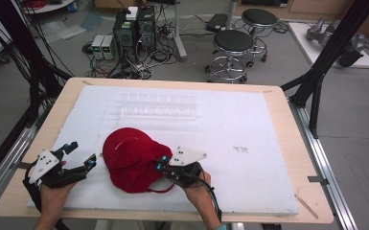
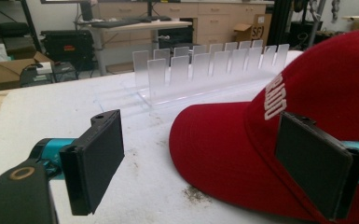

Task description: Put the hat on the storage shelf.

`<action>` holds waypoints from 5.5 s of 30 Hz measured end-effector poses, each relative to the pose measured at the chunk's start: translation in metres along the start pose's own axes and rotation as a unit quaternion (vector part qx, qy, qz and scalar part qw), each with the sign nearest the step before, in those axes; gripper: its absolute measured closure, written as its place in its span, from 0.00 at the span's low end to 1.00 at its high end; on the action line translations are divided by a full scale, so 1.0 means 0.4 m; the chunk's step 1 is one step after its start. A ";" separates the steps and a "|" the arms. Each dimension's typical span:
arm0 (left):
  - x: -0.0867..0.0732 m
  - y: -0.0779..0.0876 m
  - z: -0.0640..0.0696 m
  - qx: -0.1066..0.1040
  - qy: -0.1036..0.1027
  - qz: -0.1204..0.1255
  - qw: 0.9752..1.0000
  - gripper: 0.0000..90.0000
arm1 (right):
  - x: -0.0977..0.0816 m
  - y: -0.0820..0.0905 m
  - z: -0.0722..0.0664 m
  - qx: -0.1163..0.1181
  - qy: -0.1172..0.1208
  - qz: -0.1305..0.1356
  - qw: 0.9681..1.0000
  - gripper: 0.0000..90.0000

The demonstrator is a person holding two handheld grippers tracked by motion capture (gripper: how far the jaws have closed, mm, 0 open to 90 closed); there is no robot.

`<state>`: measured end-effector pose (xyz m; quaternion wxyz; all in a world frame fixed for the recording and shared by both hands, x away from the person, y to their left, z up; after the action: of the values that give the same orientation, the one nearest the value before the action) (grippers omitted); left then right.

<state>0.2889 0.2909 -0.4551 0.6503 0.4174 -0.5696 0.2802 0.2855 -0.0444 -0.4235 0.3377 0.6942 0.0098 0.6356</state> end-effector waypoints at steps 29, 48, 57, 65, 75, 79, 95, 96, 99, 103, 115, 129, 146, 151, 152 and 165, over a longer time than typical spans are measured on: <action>0.145 -0.046 0.021 -0.144 -0.062 -0.058 0.986 0.18 | 0.082 0.065 0.075 -0.022 0.002 0.052 0.998 0.98; 0.297 -0.147 0.142 -0.291 -0.123 -0.086 0.945 0.18 | 0.124 0.106 0.122 -0.005 -0.004 0.106 0.994 0.98; 0.322 -0.173 0.190 -0.328 -0.113 -0.074 0.935 0.18 | 0.151 0.134 0.120 0.000 0.012 0.117 0.993 0.98; 0.338 -0.206 0.250 -0.354 -0.130 -0.085 0.922 0.18 | 0.159 0.130 0.119 0.002 0.014 0.118 0.993 0.98; 0.323 -0.244 0.282 -0.365 -0.141 -0.106 0.914 0.27 | 0.159 0.129 0.122 0.002 0.014 0.119 0.993 0.98; 0.320 -0.247 0.288 -0.368 -0.150 -0.106 0.912 0.37 | 0.160 0.125 0.125 -0.002 0.013 0.121 0.993 0.98; 0.305 -0.249 0.288 -0.345 -0.161 -0.110 0.918 0.86 | 0.162 0.106 0.134 -0.018 0.000 0.114 0.993 0.97; 0.305 -0.249 0.288 -0.342 -0.160 -0.114 0.919 0.87 | 0.161 0.105 0.134 -0.020 0.000 0.111 0.994 0.97; 0.303 -0.246 0.293 -0.338 -0.169 -0.117 0.918 0.89 | 0.160 0.102 0.135 -0.021 -0.001 0.109 0.994 0.97; 0.302 -0.241 0.296 -0.333 -0.168 -0.118 0.920 0.94 | 0.160 0.100 0.135 -0.023 -0.002 0.107 0.994 0.97; 0.301 -0.228 0.296 -0.332 -0.155 -0.126 0.922 0.96 | 0.156 0.106 0.147 -0.042 -0.023 0.112 0.993 0.60; 0.317 -0.224 0.271 -0.299 -0.111 -0.121 0.940 0.96 | 0.151 0.153 0.154 -0.059 -0.062 0.143 0.986 0.34; 0.387 -0.257 0.284 -0.244 -0.067 -0.098 0.963 0.96 | 0.141 0.168 0.103 -0.046 -0.068 0.148 0.986 0.34; 0.419 -0.272 0.288 -0.238 -0.053 -0.082 0.966 0.96 | 0.138 0.176 0.089 -0.053 -0.071 0.140 0.986 0.34; 0.426 -0.274 0.289 -0.233 -0.051 -0.081 0.968 0.96 | 0.137 0.178 0.087 -0.053 -0.071 0.143 0.986 0.34; 0.475 -0.283 0.307 -0.220 -0.033 -0.066 0.973 0.96 | 0.066 0.168 0.075 -0.049 -0.120 0.128 0.983 0.37</action>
<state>0.3586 0.1079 -0.2949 0.7239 0.3098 -0.6097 0.0911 0.2892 -0.0982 -0.3669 0.2864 0.7434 -0.1509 0.5853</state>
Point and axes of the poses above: each handheld gripper's, and its own axes: y roughly backward along the jaws, x roughly out of its top, z roughly to its right, the point moved 4 cm from there along -y, roughly forward along the jaws, and after that the axes turned 6 degrees about -z, right-handed, at the moved point
